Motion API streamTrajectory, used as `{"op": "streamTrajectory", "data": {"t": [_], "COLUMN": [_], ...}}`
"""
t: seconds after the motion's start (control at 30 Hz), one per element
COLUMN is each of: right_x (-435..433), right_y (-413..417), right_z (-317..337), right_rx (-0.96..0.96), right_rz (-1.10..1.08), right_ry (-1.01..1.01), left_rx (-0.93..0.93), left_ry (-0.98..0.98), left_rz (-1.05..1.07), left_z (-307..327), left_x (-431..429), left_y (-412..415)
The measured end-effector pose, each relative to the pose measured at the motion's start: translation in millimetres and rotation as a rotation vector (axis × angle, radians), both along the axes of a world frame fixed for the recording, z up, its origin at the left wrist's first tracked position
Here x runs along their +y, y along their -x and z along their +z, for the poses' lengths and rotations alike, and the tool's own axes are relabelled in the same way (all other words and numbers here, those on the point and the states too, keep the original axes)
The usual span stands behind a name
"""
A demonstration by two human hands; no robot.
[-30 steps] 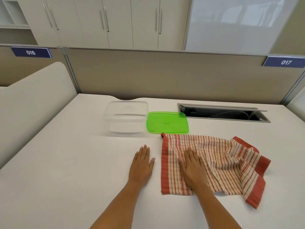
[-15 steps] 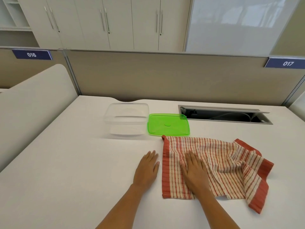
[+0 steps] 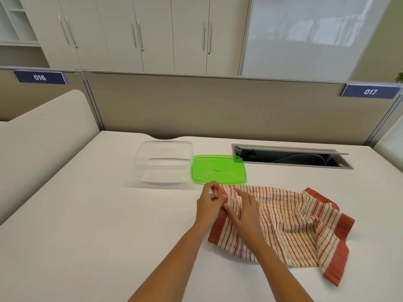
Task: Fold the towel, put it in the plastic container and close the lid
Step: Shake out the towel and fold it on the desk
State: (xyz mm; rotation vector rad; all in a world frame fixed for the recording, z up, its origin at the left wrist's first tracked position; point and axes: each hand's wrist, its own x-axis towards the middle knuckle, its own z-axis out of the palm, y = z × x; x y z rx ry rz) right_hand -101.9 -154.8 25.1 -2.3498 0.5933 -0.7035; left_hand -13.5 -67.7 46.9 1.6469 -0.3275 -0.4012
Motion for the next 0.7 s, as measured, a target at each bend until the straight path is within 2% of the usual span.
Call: {"op": "streamTrajectory", "data": {"t": [0.07,0.13,0.27,0.37,0.43,0.5,0.6,0.7], "right_x": [5,8,14,20,21,19,16,14], "right_y": [-4,-5,-1,-3,-7,-11,-15,-17], "right_z": [22,40,63,70,74,83,104,124], "right_rx": [-0.075,-0.138,-0.213,-0.265,-0.339,-0.429,-0.512,-0.487], "right_rz": [0.083,0.157,0.224,0.114,0.016,-0.056,-0.09,-0.046], "right_ry": [-0.085,-0.083,0.201,0.411,0.481,0.482,0.349,0.304], "left_rx": [0.024,0.083,0.183,0.195,0.229,0.232,0.172,0.103], "left_ry": [0.069,0.151,0.299,0.336,0.376,0.399,0.39,0.369], "left_rz": [-0.015,-0.035,-0.068,-0.14,-0.188,-0.231,-0.275,-0.265], "left_z": [22,46,94,125,141,152,161,167], "left_x": [-3,-5,-2,3,5,7,9,11], "left_y": [-4,-9,-13,-11,-8,-3,2,3]}}
